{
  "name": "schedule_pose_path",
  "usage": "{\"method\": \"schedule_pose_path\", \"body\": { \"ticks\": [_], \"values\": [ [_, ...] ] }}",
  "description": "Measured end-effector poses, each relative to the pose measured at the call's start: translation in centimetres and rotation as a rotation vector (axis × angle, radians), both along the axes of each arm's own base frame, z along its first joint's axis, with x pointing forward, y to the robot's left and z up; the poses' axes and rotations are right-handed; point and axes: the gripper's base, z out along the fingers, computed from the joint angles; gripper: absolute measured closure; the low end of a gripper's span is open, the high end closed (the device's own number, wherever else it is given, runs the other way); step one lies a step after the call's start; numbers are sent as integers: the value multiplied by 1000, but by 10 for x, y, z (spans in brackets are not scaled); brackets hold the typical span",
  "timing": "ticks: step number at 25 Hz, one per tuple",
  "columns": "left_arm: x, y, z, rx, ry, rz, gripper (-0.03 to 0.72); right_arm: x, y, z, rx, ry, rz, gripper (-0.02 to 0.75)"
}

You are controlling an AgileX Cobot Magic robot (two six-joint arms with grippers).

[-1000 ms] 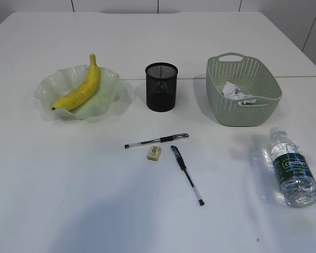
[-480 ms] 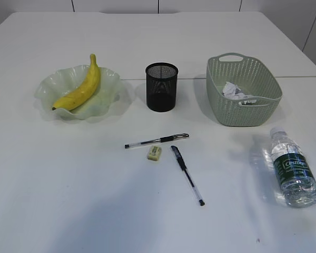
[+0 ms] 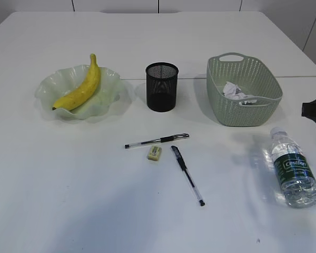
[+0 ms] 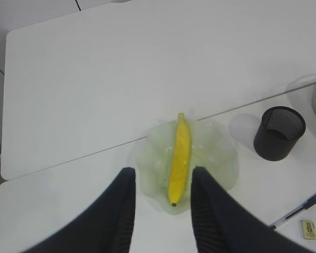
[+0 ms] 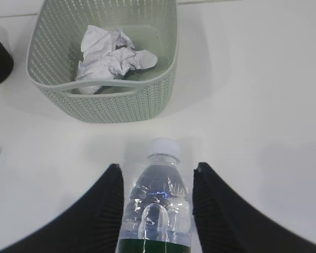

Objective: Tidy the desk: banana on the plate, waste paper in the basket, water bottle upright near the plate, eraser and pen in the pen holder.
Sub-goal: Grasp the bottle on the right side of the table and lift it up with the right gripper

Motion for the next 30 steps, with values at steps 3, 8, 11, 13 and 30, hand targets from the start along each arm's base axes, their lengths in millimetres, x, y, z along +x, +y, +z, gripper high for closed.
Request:
{"method": "schedule_pose_path", "body": {
  "ticks": [3, 8, 11, 13, 30],
  "values": [
    [0, 0, 0, 0, 0, 0, 445, 2, 1, -5, 4, 17, 6, 409],
    [0, 0, 0, -1, 0, -1, 445, 6, 1, -12, 7, 43, 9, 408],
    [0, -1, 0, -9, 2, -7, 445, 7, 1, -17, 7, 59, 9, 403],
    [0, -1, 0, -12, 2, -10, 445, 7, 1, -17, 9, 59, 8, 379],
    [4, -4, -9, -23, 40, -25, 445, 7, 20, -14, 179, 42, 143, 293]
  ]
}}
